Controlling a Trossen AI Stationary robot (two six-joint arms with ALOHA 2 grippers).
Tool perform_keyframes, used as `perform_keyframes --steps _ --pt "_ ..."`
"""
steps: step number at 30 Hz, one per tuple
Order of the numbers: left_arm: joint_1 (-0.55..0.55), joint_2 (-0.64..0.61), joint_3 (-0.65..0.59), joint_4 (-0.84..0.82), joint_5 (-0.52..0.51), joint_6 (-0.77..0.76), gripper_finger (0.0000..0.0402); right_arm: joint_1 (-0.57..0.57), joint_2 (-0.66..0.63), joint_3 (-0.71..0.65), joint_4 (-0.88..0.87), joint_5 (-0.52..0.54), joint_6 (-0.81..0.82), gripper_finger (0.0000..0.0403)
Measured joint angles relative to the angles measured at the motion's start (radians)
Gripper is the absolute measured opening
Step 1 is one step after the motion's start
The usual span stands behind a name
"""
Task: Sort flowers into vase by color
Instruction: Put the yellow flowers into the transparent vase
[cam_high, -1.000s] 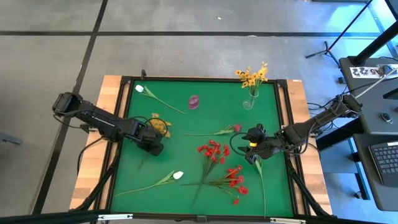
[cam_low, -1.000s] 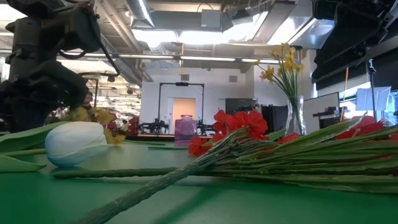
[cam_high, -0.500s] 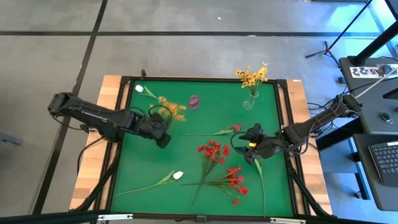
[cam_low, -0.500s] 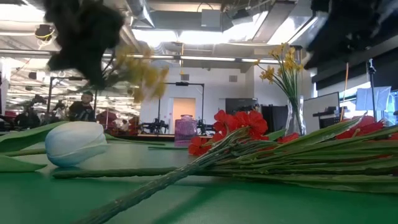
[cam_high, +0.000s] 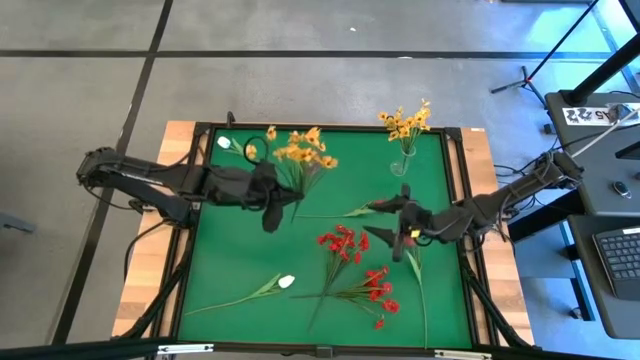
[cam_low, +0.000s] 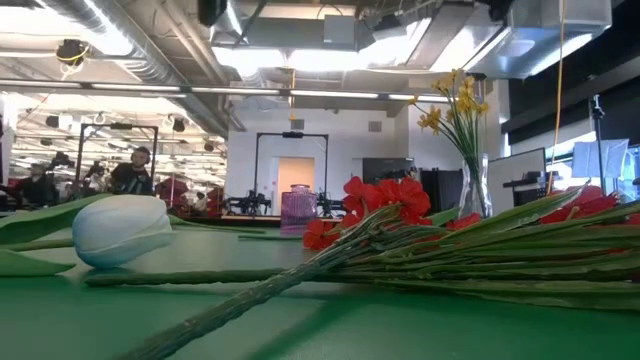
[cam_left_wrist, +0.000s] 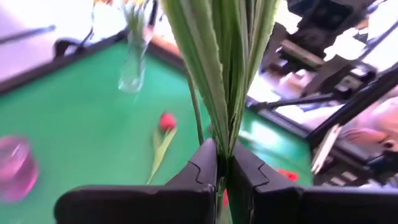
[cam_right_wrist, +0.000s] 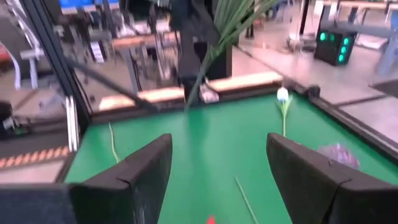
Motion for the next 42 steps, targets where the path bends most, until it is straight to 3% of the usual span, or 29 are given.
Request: perform_keyframes --steps 4,11,16,28,42 --pt "0.020 0.008 0.000 0.088 0.046 0.061 0.0006 -0.054 0.005 0.000 0.100 -0.059 -0.016 0.0259" --pt "0.031 0.055 0.003 0.355 0.139 0.192 0.0005 -0.175 0.042 0.000 0.247 -0.258 -0.016 0.0259" --pt "0.050 0.096 0.002 0.454 0.188 0.201 0.0005 -0.237 0.098 0.000 0.388 -0.363 -0.014 0.0259" --pt "0.057 0.191 0.002 0.616 0.206 0.234 0.0005 -0.267 0.213 0.001 0.533 -0.410 -0.012 0.0259" --pt "0.054 0.259 0.002 0.717 0.228 0.221 0.0007 -0.267 0.229 0.001 0.543 -0.412 -0.012 0.0259"
